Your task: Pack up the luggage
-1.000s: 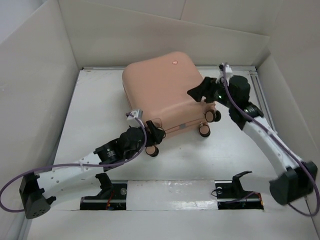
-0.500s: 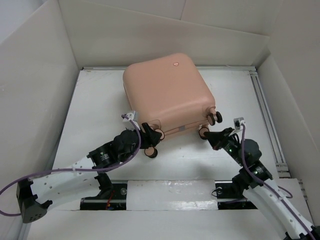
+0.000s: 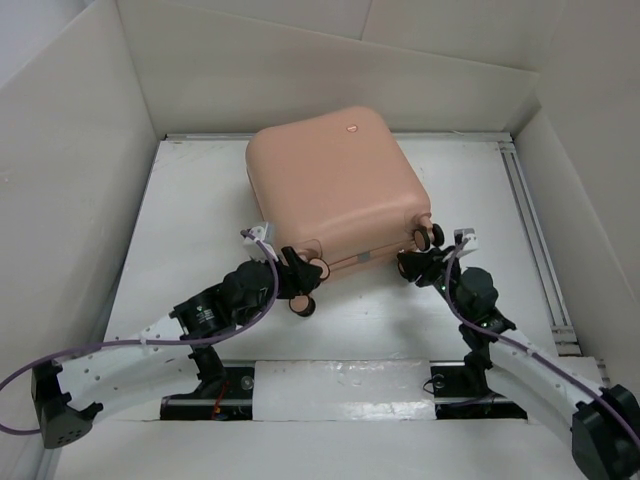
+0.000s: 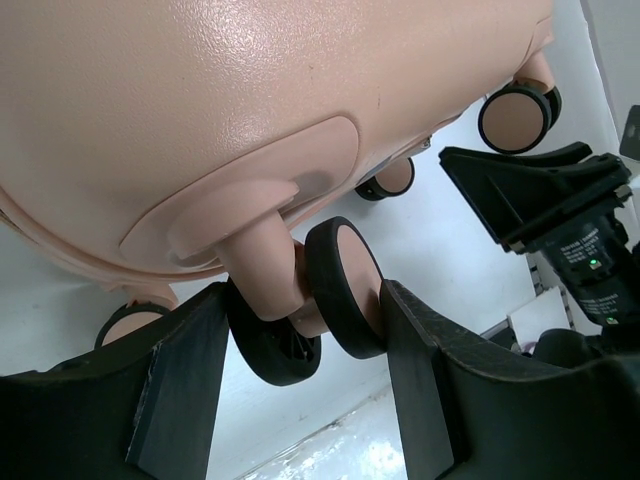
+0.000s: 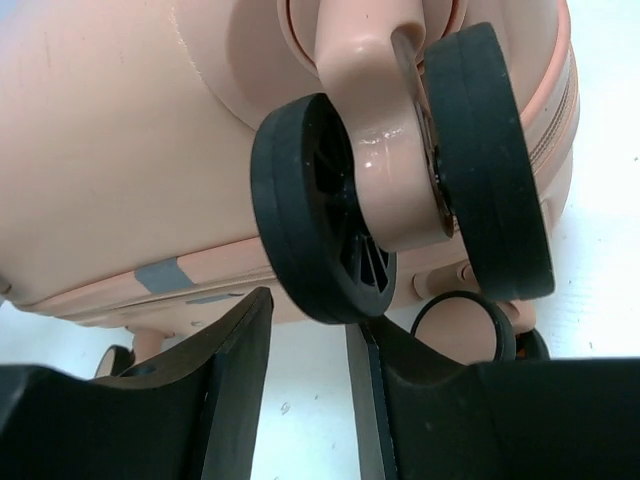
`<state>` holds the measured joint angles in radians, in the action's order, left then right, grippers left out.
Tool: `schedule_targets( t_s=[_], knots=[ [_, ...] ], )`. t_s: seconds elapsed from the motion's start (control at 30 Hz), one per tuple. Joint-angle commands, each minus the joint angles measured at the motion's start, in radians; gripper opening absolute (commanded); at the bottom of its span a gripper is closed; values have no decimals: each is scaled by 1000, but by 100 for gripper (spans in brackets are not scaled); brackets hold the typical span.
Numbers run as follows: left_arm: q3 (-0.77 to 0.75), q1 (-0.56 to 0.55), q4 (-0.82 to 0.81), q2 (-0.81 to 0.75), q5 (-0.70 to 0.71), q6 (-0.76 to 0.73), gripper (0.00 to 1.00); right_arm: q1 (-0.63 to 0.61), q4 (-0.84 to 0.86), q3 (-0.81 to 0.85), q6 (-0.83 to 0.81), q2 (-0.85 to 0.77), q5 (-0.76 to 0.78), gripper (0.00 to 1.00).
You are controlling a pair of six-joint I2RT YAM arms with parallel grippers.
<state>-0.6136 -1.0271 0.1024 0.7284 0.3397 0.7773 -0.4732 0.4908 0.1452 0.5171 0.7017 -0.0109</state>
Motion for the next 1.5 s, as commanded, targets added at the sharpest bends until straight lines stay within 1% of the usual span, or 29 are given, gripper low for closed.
schedule_targets(
  t_s=[0.0,0.03,0.13,0.27,0.57,0.67,0.7,0.77,0.8,0.83,0.97,1.0,1.07,1.2,1.23,1.3,1.33,1.37,1.4,1.43,1.47],
  knots=[
    [-54,-31,-214,-66,-139,-62,0,-10,250,-35,-28,57,9,41],
    [-54,-31,-214,-66,-139,-62,0,-10,284,-35,-28,67,9,41],
    [-54,-31,-214,-66,-149,-62,0,-10,316,-45,-28,100,19,41],
    [-45,-31,-233,-57,-169,-62,0,-1,295,-9,-51,157,28,41],
    [-44,-31,-224,-67,-179,-62,0,-1,350,11,-51,231,65,40],
    [-54,-31,-213,-78,-179,-72,0,-1,371,20,-60,274,55,28],
    [-54,-31,-213,-78,-179,-72,0,-1,371,21,-60,294,55,21],
    [-54,-31,-213,-78,-179,-72,0,-1,405,21,-60,306,46,12],
    [-54,-31,-213,-69,-179,-72,0,-1,405,21,-60,306,37,5],
    [-54,-31,-225,-69,-179,-72,0,-1,417,21,-60,306,37,1],
    [-54,-31,-254,-34,-188,-72,0,-1,417,21,-39,297,3,0],
    [-54,-31,-265,-23,-200,-72,0,-22,417,21,-38,288,-23,0],
    [-54,-31,-303,14,-209,-72,0,-59,417,21,-14,273,-23,0],
    [-95,-31,-386,98,-284,-72,0,-260,417,21,70,246,67,0],
    [-104,-31,-400,117,-310,-72,0,-365,417,21,81,246,116,0],
    [-129,-31,-441,167,-337,-72,0,-477,408,43,118,271,188,0],
    [-129,-31,-458,181,-362,-59,0,-581,423,53,132,288,221,0],
    [-138,-31,-477,193,-376,-59,0,-629,445,72,144,314,270,0],
    [-138,-31,-496,212,-387,-47,0,-681,472,86,158,346,297,0],
    [-138,-31,-533,212,-409,-38,0,-729,538,105,182,433,319,0],
    [-138,-31,-552,226,-419,-29,0,-816,576,128,192,488,365,0]
  ],
)
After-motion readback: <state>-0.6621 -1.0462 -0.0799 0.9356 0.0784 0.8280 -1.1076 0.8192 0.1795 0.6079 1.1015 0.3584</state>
